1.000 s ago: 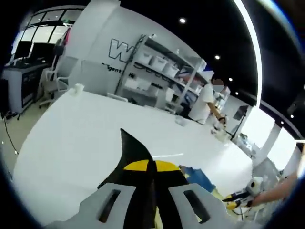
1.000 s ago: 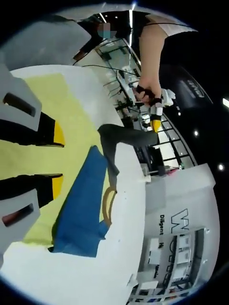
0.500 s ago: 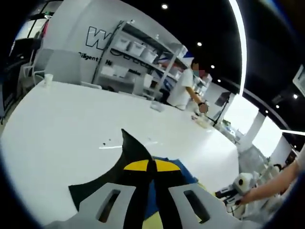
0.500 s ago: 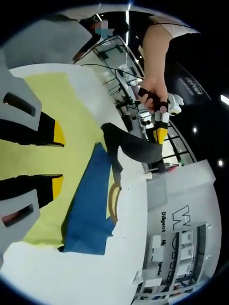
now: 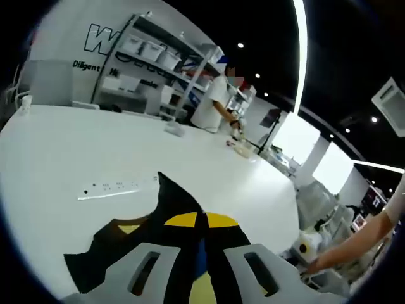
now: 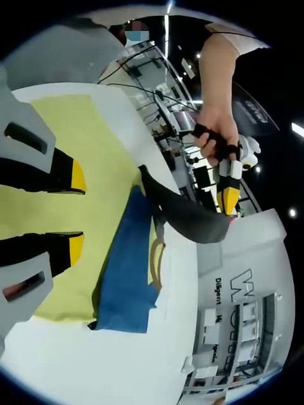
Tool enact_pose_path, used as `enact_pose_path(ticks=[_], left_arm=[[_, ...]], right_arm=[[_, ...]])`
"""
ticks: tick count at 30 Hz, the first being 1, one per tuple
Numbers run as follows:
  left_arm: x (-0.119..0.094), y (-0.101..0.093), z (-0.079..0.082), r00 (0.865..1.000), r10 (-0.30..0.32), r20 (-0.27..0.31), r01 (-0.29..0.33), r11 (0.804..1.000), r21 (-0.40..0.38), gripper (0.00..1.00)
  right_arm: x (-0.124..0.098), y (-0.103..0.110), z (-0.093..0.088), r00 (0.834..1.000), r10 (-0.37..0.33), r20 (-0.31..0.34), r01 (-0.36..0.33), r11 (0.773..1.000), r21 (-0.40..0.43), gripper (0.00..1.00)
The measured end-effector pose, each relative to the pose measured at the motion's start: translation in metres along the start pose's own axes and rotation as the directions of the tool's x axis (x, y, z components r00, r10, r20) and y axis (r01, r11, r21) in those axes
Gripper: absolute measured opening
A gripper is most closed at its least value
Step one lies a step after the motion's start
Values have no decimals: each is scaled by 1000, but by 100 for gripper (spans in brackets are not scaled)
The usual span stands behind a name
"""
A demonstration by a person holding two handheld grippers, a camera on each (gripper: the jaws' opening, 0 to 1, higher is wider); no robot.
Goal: Fold the garment on the visible template until the final outline fits inside the template.
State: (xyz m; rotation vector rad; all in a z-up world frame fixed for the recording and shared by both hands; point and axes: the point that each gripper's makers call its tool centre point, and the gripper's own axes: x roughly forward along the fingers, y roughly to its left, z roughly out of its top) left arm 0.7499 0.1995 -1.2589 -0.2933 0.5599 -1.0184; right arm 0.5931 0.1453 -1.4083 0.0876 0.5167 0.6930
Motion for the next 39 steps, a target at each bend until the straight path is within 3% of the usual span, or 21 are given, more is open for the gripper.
enact_pose_path(ticks=[7, 15, 28, 39], left_arm=[[24, -19, -4, 997, -65, -48, 65, 998, 9, 1], [45, -24, -16, 991, -86, -98, 87, 996, 8, 1], [86, -32, -68, 977, -78, -200, 84, 996, 22, 1], [116, -23, -104, 964, -48, -261, 58, 998, 33, 1]], right_arm=[[-2, -1, -2, 1000, -1, 5, 1, 1000, 4, 18], [-5, -3, -6, 1000, -5, 10, 5, 1000, 11, 18], [-9, -6, -13, 1000, -14, 14, 14, 999, 31, 18], [-14, -12, -15, 1000, -24, 3, 23, 999, 31, 18]])
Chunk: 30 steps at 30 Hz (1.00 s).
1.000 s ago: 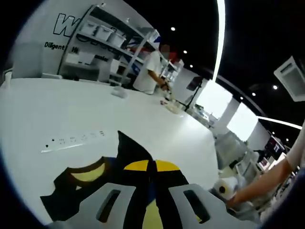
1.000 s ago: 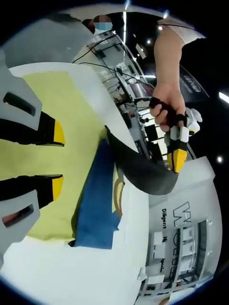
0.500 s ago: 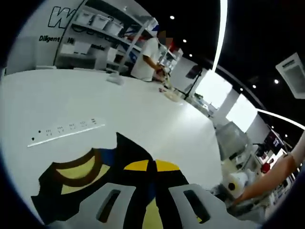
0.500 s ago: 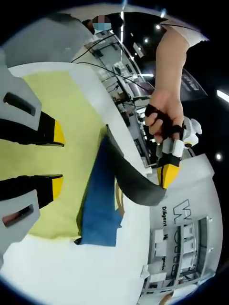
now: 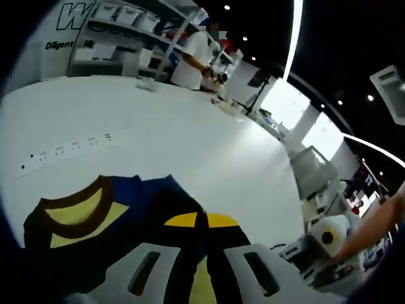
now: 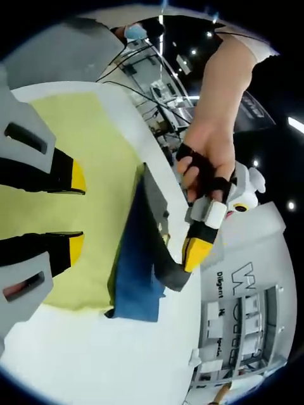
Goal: Fold the garment on the visible template until the final outline fits inside the template.
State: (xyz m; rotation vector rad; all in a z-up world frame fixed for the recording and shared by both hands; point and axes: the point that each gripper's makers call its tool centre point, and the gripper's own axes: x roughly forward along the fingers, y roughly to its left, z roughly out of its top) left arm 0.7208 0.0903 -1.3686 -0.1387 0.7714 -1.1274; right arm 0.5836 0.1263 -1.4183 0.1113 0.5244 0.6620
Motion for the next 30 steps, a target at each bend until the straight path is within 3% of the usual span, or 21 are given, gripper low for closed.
enact_pose_path(ticks=[9, 14, 20, 26, 30], left_arm=[[17, -2, -16, 1000, 12, -20, -13, 999, -40, 2], [10, -15, -14, 1000, -27, 14, 28, 998, -62, 12], [-26, -11, -12, 998, -22, 63, 26, 997, -77, 13], [-92, 30, -37, 991, 89, 96, -77, 990, -118, 9], [-125, 49, -53, 983, 148, 106, -131, 981, -146, 9]], right_arm=[[-4, -2, -2, 1000, -1, -21, 1, 1000, -10, 18], [-5, -3, -1, 1000, 1, -30, -2, 1000, -19, 19], [-3, -6, 5, 999, 0, -33, -1, 1000, -31, 19], [-4, -13, 6, 999, -5, -50, 2, 999, -46, 19], [-7, -17, 5, 998, -8, -66, 4, 999, -52, 20]])
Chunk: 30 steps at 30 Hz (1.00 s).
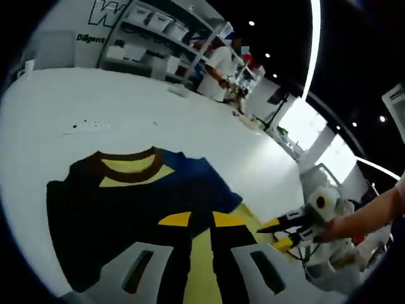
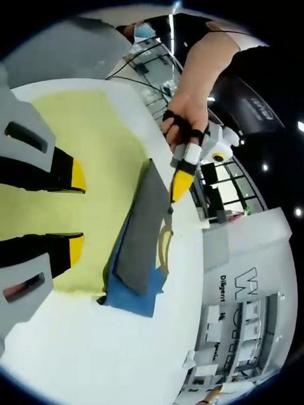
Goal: Fold the garment on the visible template until the final outline fits inside the template.
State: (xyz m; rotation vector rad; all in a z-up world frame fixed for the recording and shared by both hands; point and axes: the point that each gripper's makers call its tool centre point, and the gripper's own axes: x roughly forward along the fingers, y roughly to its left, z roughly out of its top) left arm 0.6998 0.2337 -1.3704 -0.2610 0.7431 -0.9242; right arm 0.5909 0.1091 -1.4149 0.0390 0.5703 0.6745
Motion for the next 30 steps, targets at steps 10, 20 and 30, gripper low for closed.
enact_pose_path(ticks=[10, 20, 30], left_arm=[[-55, 50, -16, 993, 116, 30, -115, 993, -38, 8], [-64, 77, -6, 986, 161, 44, -161, 987, -19, 9], [-41, 96, 24, 983, 179, 25, -181, 982, 60, 11]], right_arm=[[-6, -8, -2, 999, -2, -45, 1, 1000, -25, 20], [-7, -19, 2, 998, -10, -63, 8, 999, -45, 20], [14, -38, 24, 998, -5, -58, -1, 996, -95, 22]])
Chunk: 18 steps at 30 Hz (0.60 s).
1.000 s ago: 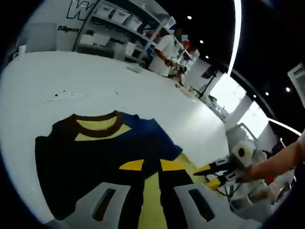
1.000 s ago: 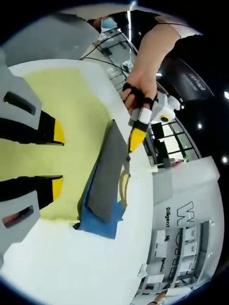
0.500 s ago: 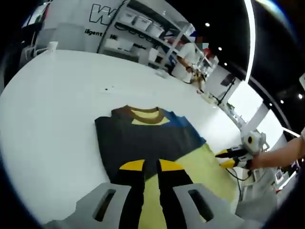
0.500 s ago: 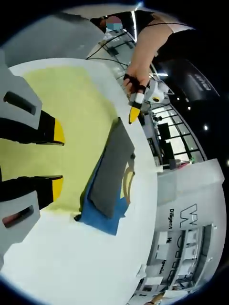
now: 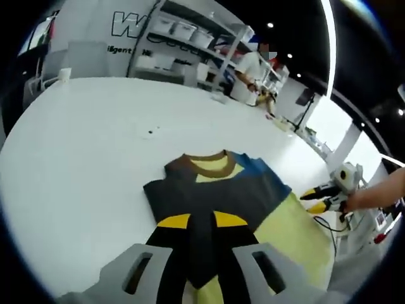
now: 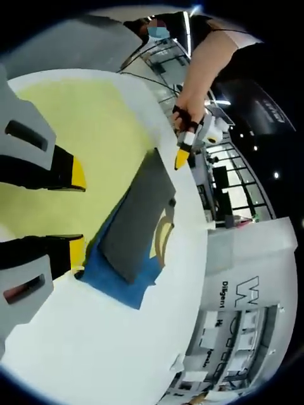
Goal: Fold the garment on the visible template until the final outline fits inside the template.
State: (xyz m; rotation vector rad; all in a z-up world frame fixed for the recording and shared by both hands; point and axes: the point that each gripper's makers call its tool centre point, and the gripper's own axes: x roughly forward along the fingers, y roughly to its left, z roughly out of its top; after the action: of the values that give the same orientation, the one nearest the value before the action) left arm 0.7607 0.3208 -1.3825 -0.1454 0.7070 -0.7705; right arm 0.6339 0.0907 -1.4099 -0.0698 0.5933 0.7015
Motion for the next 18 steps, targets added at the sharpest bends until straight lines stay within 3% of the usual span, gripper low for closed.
enact_pose_path(ticks=[11, 18], left_arm=[[37, 23, 31, 998, 14, -61, -8, 994, 111, 13], [55, 34, 34, 995, 5, -100, 7, 993, 118, 16]], right_arm=[[31, -29, 15, 1000, -5, 3, 5, 1000, -26, 22], [46, -40, 14, 1000, -19, 5, 19, 1000, -5, 20]])
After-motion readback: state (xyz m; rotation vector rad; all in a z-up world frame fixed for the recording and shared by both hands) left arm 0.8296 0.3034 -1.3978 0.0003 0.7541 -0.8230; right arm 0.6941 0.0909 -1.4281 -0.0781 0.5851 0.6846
